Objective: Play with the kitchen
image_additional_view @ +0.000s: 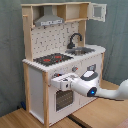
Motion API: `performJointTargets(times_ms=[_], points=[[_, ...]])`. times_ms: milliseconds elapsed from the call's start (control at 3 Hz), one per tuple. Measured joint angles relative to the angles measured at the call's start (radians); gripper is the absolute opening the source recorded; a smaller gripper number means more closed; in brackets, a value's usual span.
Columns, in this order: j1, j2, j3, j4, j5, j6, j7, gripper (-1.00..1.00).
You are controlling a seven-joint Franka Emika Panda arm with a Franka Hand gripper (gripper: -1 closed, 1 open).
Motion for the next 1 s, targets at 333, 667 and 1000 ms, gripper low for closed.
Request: performJointTargets(times_ms=[333, 667, 1000], points=[[0.000, 0.002, 0.000, 0.000, 0.000, 0.000, -0.054, -1.00], [0.000, 0.002, 0.000, 0.000, 0.000, 0.000, -0.054, 1.00], [0.043, 0.016, 0.001, -0.003, 0.002, -0.074, -0.053, 1.00]])
